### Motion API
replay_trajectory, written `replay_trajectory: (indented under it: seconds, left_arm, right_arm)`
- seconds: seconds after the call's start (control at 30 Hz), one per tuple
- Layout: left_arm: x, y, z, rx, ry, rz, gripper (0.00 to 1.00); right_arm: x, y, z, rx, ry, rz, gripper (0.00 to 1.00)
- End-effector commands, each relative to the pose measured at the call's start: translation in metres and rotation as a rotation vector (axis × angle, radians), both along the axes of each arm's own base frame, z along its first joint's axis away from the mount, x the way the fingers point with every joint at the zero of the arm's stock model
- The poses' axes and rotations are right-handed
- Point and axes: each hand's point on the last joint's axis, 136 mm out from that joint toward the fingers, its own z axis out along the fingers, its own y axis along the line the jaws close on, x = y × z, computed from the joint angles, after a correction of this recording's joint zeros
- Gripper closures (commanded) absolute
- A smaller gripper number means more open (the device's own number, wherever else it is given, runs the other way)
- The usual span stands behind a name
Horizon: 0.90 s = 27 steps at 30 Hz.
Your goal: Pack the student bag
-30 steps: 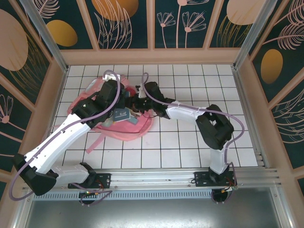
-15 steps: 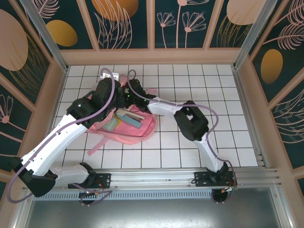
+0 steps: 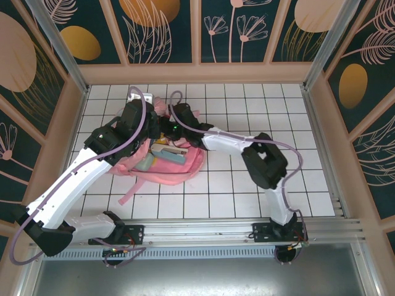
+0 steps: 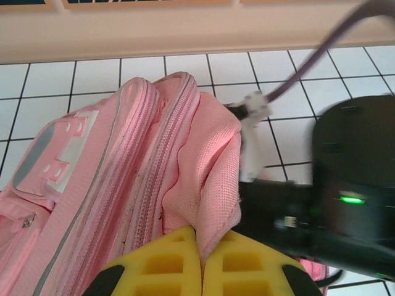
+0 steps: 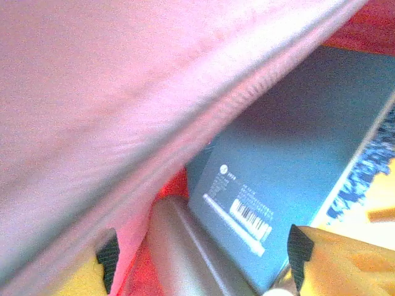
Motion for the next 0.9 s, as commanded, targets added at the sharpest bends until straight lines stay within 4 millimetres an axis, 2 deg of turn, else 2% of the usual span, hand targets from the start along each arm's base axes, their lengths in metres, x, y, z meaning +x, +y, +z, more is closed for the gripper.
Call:
replay_trajectory:
  seconds: [0.0,0.17,0.23,0.33,0.53,0.57,0.6,0.63,0.67,0.7,0.8,0.87]
  left_arm:
    - [0.006,-0.012,0.039,-0.136,-0.122,-0.023,1.00]
    - [0.009,-0.035,0.027,-0.177,-0.080,-0.103,1.00]
    - [0.009,-0.043,0.021,-0.195,-0.060,-0.132,1.00]
    - [0.006,-0.058,0.007,-0.208,-0.013,-0.199,1.00]
    - [-0.010,-0.085,-0.043,-0.281,0.130,-0.313,1.00]
    - [-0.016,-0.090,-0.053,-0.307,0.166,-0.343,1.00]
    - [-0.022,-0.095,-0.063,-0.327,0.200,-0.365,1.00]
    - [-0.032,-0.102,-0.074,-0.363,0.247,-0.403,1.00]
    - [-0.039,-0.108,-0.082,-0.392,0.281,-0.428,0.98]
    - [-0.048,-0.113,-0.094,-0.412,0.315,-0.445,0.92]
    - [-0.068,-0.117,-0.119,-0.416,0.383,-0.461,0.53]
    - [-0.071,-0.108,-0.114,-0.424,0.369,-0.425,0.39]
  right_arm:
    - [-0.006,-0.027,0.041,0.050,-0.159,0.017,0.22]
    - [-0.017,-0.068,0.047,0.041,-0.220,-0.018,0.17]
    - [-0.016,-0.084,0.044,0.041,-0.209,-0.039,0.19]
    - [-0.009,-0.112,0.030,-0.009,-0.182,-0.091,0.27]
    - [0.020,-0.174,-0.009,-0.128,-0.068,-0.199,0.38]
    - [0.025,-0.182,-0.013,-0.136,-0.056,-0.206,0.38]
    - [0.024,-0.181,-0.018,-0.151,-0.040,-0.191,0.39]
    - [0.034,-0.191,-0.023,-0.167,-0.026,-0.200,0.40]
    - [0.038,-0.192,-0.025,-0.176,-0.017,-0.189,0.40]
    - [0.042,-0.193,-0.031,-0.190,0.000,-0.180,0.41]
    - [0.053,-0.188,-0.036,-0.197,0.016,-0.152,0.40]
    - [0.060,-0.182,-0.035,-0.179,0.022,-0.129,0.37]
